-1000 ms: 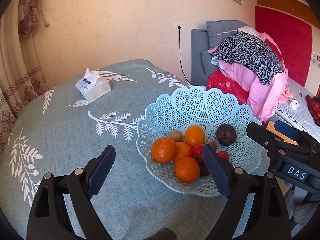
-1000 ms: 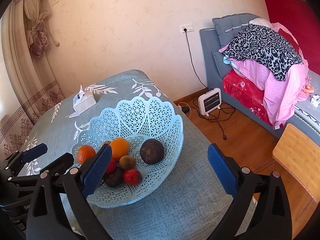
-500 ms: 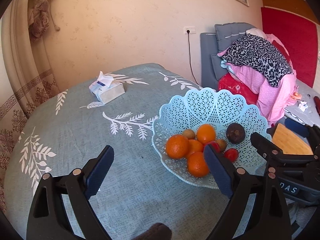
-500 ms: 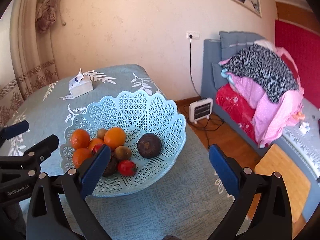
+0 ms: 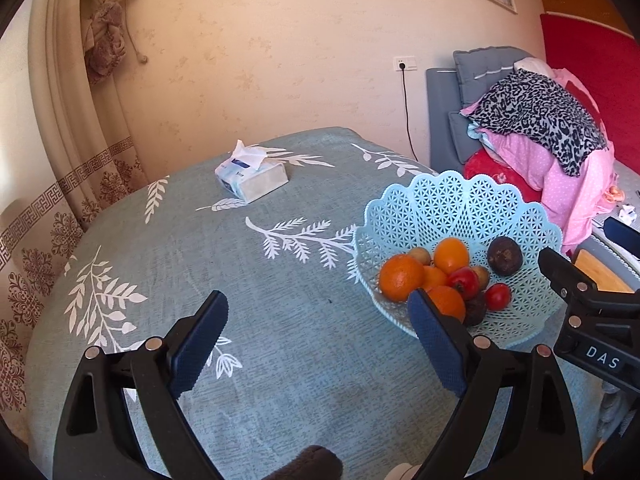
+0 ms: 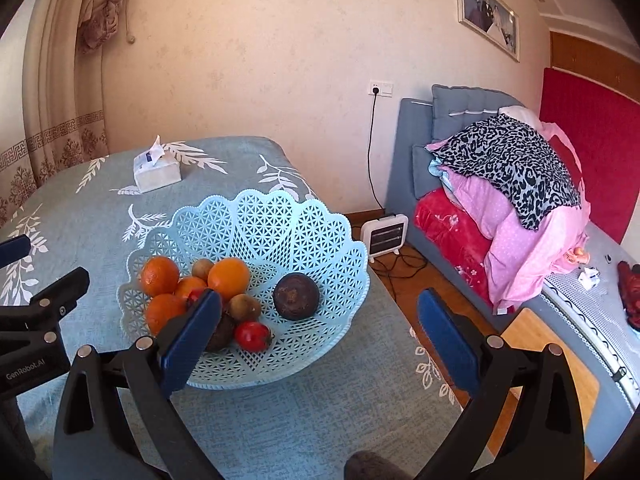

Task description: Organize fruits

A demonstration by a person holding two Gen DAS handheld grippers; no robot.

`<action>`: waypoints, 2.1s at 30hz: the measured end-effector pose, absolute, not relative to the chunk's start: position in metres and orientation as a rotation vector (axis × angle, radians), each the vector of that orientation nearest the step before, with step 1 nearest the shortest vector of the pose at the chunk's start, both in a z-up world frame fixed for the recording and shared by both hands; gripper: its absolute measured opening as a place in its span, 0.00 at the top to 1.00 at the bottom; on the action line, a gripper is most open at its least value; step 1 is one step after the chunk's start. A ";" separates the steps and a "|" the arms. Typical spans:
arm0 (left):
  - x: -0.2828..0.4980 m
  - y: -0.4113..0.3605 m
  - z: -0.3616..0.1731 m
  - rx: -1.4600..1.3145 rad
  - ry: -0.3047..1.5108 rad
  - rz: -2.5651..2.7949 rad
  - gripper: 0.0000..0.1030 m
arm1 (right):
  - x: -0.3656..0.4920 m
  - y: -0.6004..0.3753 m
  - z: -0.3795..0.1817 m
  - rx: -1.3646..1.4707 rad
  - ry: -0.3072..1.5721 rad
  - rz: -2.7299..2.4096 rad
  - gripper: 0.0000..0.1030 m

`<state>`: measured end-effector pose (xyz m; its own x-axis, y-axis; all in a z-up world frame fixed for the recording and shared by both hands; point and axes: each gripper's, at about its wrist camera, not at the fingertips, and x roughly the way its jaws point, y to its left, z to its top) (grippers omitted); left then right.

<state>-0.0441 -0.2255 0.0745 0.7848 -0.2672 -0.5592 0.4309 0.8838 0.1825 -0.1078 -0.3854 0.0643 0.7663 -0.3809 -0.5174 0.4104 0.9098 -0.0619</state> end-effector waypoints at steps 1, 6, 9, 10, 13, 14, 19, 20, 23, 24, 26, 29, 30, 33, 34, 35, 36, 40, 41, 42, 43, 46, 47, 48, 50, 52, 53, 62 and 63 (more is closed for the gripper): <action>-0.044 -0.225 0.074 0.312 0.550 -0.379 0.12 | -0.107 -0.385 0.064 0.051 0.554 -0.431 0.03; -0.049 -0.223 0.074 0.333 0.531 -0.357 0.12 | -0.106 -0.383 0.062 0.038 0.564 -0.438 0.03; -0.051 -0.223 0.074 0.336 0.529 -0.358 0.12 | -0.107 -0.381 0.062 0.021 0.568 -0.447 0.03; -0.051 -0.224 0.074 0.338 0.527 -0.358 0.12 | -0.107 -0.380 0.062 0.015 0.570 -0.446 0.03; -0.051 -0.225 0.073 0.341 0.528 -0.357 0.12 | -0.107 -0.377 0.061 0.006 0.571 -0.444 0.03; -0.051 -0.225 0.073 0.341 0.528 -0.357 0.12 | -0.107 -0.376 0.061 0.003 0.572 -0.443 0.03; -0.050 -0.226 0.072 0.345 0.532 -0.357 0.12 | -0.106 -0.374 0.060 -0.003 0.576 -0.437 0.03; -0.050 -0.227 0.072 0.345 0.533 -0.358 0.12 | -0.106 -0.373 0.060 -0.004 0.577 -0.434 0.03; -0.050 -0.227 0.071 0.346 0.534 -0.359 0.12 | -0.106 -0.371 0.060 -0.009 0.577 -0.432 0.03; -0.050 -0.227 0.071 0.346 0.534 -0.359 0.12 | -0.105 -0.371 0.059 -0.010 0.578 -0.431 0.03; -0.050 -0.227 0.071 0.345 0.534 -0.359 0.12 | -0.105 -0.370 0.059 -0.012 0.578 -0.427 0.03; -0.051 -0.227 0.071 0.346 0.534 -0.361 0.12 | -0.105 -0.370 0.059 -0.012 0.579 -0.423 0.03; -0.051 -0.228 0.071 0.347 0.534 -0.362 0.12 | -0.105 -0.369 0.059 -0.012 0.579 -0.420 0.03; -0.051 -0.229 0.071 0.350 0.534 -0.363 0.12 | -0.104 -0.369 0.059 -0.013 0.581 -0.416 0.03; -0.051 -0.228 0.072 0.350 0.534 -0.363 0.12 | -0.105 -0.369 0.059 -0.013 0.581 -0.415 0.03; -0.051 -0.229 0.072 0.350 0.534 -0.363 0.12 | -0.105 -0.368 0.059 -0.014 0.581 -0.413 0.03; -0.051 -0.229 0.072 0.351 0.533 -0.363 0.12 | -0.105 -0.368 0.059 -0.014 0.580 -0.413 0.03; -0.051 -0.229 0.072 0.352 0.533 -0.364 0.12 | -0.104 -0.369 0.059 -0.010 0.580 -0.411 0.03; -0.052 -0.229 0.072 0.353 0.532 -0.365 0.12 | -0.104 -0.369 0.059 -0.011 0.579 -0.411 0.03; -0.052 -0.230 0.072 0.354 0.532 -0.365 0.12 | -0.104 -0.369 0.059 -0.013 0.579 -0.412 0.03; -0.052 -0.230 0.072 0.353 0.532 -0.365 0.12 | -0.104 -0.368 0.059 -0.015 0.579 -0.411 0.03; -0.052 -0.230 0.072 0.352 0.533 -0.363 0.12 | -0.103 -0.367 0.059 -0.018 0.579 -0.408 0.03; -0.053 -0.230 0.072 0.352 0.533 -0.362 0.12 | -0.103 -0.368 0.059 -0.015 0.583 -0.402 0.03; -0.053 -0.230 0.072 0.350 0.533 -0.361 0.12 | -0.103 -0.368 0.058 -0.009 0.586 -0.396 0.03; -0.053 -0.230 0.072 0.349 0.533 -0.360 0.12 | -0.103 -0.369 0.058 0.000 0.588 -0.387 0.03; -0.053 -0.230 0.072 0.349 0.533 -0.360 0.12 | -0.103 -0.368 0.057 -0.004 0.586 -0.386 0.03; -0.053 -0.230 0.072 0.349 0.533 -0.359 0.12 | -0.103 -0.367 0.057 -0.010 0.583 -0.389 0.03; -0.053 -0.227 0.072 0.345 0.534 -0.353 0.12 | -0.105 -0.363 0.057 -0.031 0.580 -0.390 0.03; -0.053 -0.227 0.073 0.344 0.534 -0.354 0.12 | -0.104 -0.363 0.057 -0.030 0.580 -0.389 0.03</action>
